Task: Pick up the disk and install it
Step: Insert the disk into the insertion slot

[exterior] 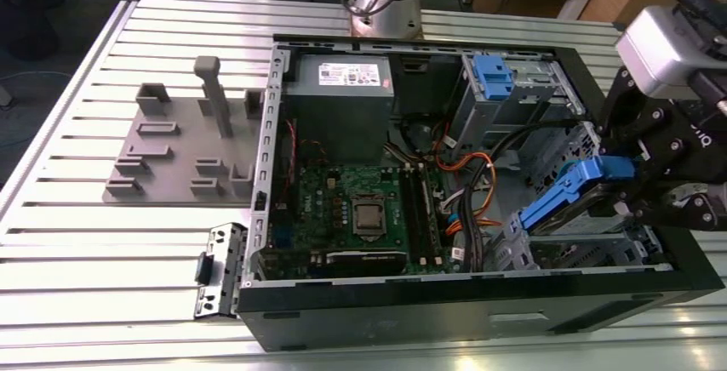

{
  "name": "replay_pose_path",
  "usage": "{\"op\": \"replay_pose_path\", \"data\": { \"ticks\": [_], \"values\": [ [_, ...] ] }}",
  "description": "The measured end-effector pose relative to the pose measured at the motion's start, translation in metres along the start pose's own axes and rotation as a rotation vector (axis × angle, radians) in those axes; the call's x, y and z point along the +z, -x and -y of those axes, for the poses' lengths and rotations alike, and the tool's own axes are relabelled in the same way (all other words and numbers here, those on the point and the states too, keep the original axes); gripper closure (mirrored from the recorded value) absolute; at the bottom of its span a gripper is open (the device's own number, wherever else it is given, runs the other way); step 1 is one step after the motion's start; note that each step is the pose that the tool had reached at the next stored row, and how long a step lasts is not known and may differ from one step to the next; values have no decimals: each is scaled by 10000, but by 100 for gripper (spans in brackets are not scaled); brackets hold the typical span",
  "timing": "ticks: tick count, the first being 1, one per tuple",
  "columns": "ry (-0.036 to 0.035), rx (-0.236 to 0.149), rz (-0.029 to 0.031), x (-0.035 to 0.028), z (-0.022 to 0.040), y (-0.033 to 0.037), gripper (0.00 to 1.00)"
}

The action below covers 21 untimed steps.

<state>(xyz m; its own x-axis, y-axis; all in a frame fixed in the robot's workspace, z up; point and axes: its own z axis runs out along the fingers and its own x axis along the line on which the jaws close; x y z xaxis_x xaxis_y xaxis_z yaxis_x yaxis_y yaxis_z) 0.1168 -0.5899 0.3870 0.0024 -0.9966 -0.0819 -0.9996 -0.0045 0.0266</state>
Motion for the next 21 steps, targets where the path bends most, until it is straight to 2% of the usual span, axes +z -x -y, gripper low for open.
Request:
{"op": "replay_pose_path", "data": {
  "ticks": [7, 16, 17, 21],
  "values": [
    [0, 1, -4, 110, 3, -9, 64],
    [0, 0, 0, 114, 3, -10, 62],
    [0, 0, 0, 114, 3, -10, 56],
    [0, 1, -1, 115, 3, -10, 56]
  ]
}}
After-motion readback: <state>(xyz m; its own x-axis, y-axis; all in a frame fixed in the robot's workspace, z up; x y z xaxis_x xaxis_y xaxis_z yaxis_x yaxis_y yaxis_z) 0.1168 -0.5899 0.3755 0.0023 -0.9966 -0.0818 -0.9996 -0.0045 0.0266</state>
